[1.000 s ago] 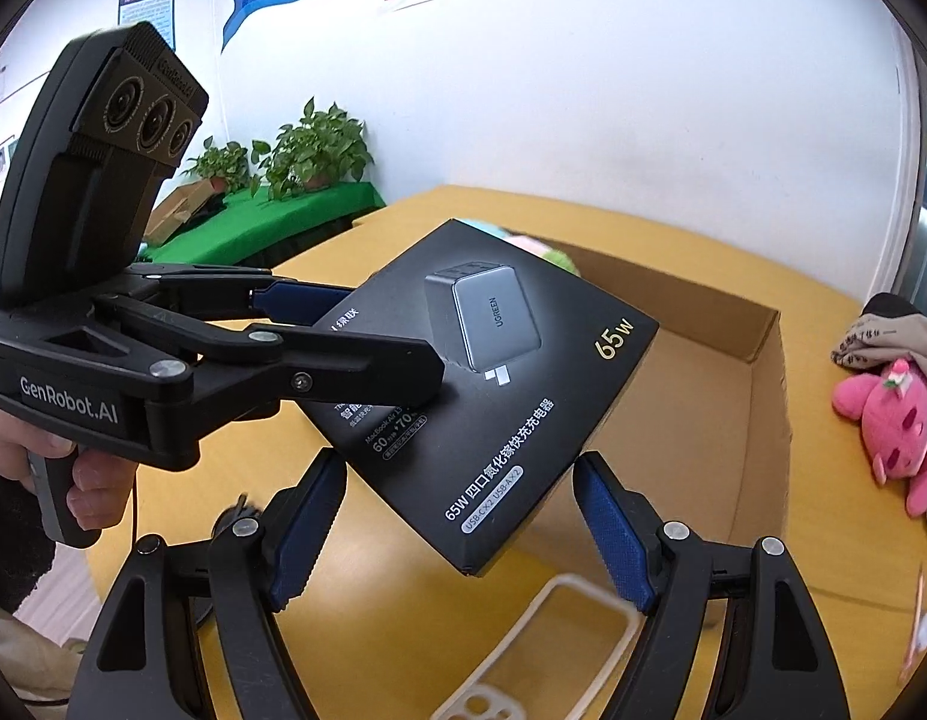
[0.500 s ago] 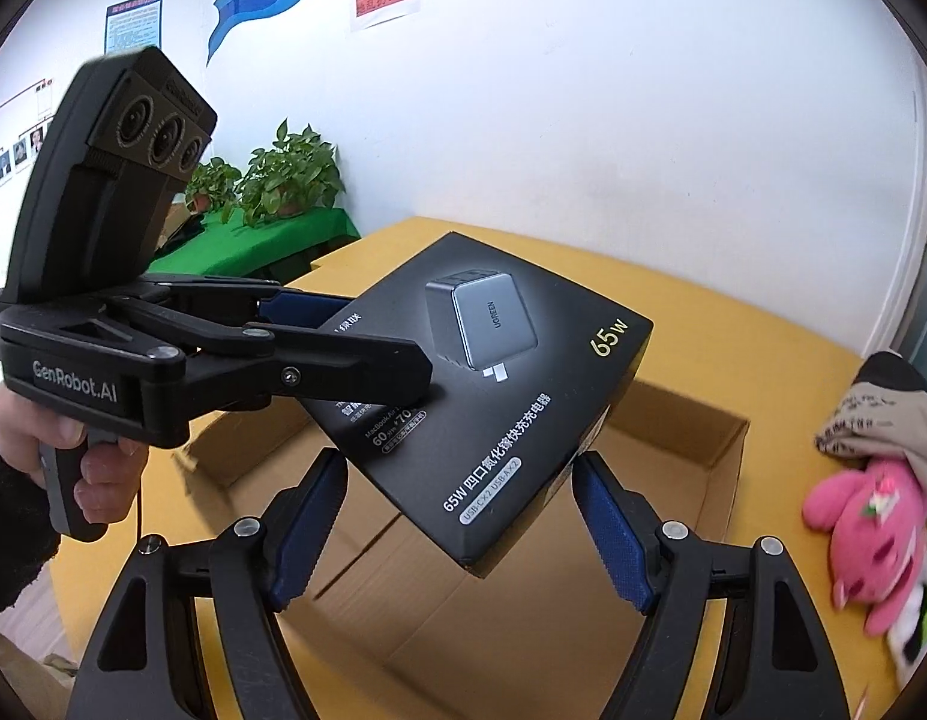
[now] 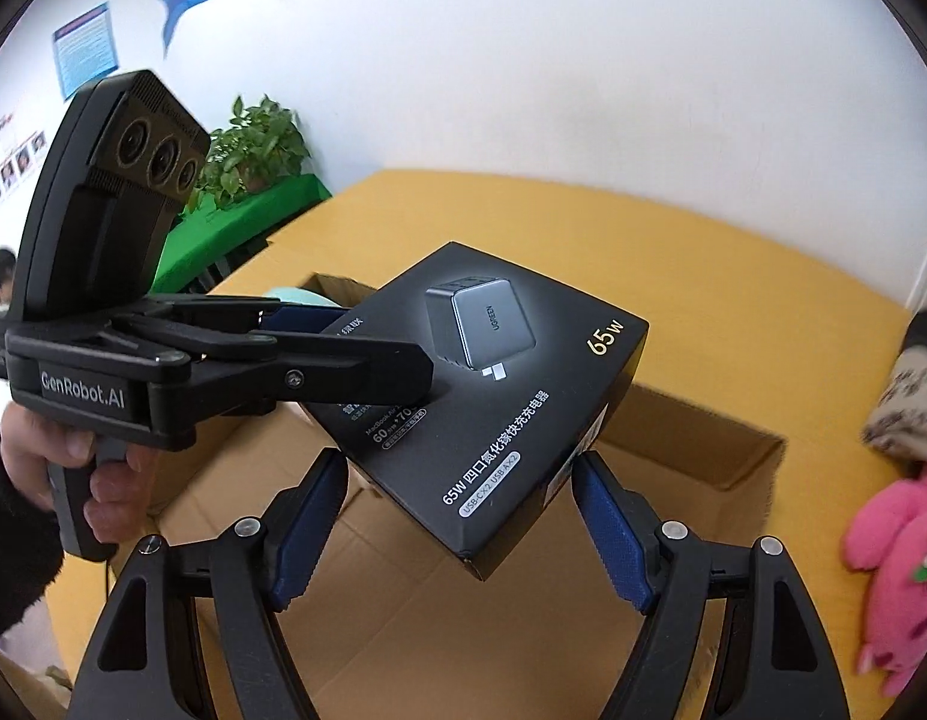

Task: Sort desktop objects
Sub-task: 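Lower the charger box into the cardboard box and open both grippers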

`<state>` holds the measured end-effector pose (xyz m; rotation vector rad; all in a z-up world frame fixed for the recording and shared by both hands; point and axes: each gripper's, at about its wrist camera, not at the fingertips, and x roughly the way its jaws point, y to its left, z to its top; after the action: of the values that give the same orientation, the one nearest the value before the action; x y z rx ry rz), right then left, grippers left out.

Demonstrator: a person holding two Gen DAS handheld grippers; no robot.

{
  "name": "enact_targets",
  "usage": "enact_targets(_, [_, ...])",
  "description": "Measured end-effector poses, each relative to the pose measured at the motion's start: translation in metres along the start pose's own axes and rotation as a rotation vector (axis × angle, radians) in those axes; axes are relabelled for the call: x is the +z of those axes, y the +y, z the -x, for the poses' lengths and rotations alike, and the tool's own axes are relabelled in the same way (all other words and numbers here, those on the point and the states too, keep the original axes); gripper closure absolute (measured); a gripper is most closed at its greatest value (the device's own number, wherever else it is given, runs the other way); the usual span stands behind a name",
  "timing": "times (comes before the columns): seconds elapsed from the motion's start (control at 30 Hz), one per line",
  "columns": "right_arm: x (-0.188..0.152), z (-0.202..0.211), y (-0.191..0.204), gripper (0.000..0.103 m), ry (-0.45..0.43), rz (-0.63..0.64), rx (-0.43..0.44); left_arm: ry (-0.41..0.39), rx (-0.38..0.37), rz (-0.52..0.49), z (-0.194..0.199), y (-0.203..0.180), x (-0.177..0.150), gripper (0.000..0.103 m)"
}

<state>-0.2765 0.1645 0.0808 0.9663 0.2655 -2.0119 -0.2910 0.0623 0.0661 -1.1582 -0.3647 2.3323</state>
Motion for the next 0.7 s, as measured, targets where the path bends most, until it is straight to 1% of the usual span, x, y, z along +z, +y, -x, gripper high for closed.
enact_targets(0.13, [-0.01,-0.032,-0.015,0.023,0.046,-0.042,0.011,0.061,0.062,0.002,-0.029,0.009,-0.006,0.04])
enact_targets(0.2, [-0.013,-0.046,-0.023,0.023,0.065,-0.062,0.025,0.077,0.082,0.01,-0.039,0.013,-0.01,0.041])
enact_targets(0.23, [-0.015,-0.052,-0.027,0.023,0.073,-0.076,0.031,0.081,0.092,0.002,-0.042,0.013,-0.011,0.041])
enact_targets(0.3, [-0.02,-0.063,-0.032,0.023,0.091,-0.106,0.031,0.091,0.138,-0.034,-0.05,0.009,-0.013,0.042])
enact_targets(0.37, [-0.021,-0.071,-0.032,0.022,0.125,-0.107,0.012,0.107,0.188,-0.065,-0.056,0.004,-0.014,0.042])
enact_targets(0.43, [-0.023,-0.074,-0.03,0.019,0.138,-0.101,-0.023,0.114,0.184,-0.077,-0.056,0.002,-0.014,0.042])
enact_targets(0.5, [-0.026,-0.073,-0.029,0.018,0.148,-0.136,-0.04,0.103,0.191,-0.074,-0.049,0.0,-0.014,0.042])
enact_targets(0.57, [-0.028,-0.066,-0.03,0.015,0.149,-0.161,-0.03,0.081,0.206,-0.068,-0.034,-0.001,-0.014,0.042])
enact_targets(0.67, [-0.033,-0.044,-0.029,0.013,0.142,-0.162,-0.056,0.005,0.192,-0.073,0.012,-0.003,-0.015,0.042])
enact_targets(0.7, [-0.035,-0.029,-0.024,0.013,0.132,-0.16,-0.069,-0.025,0.186,-0.077,0.031,-0.005,-0.018,0.042])
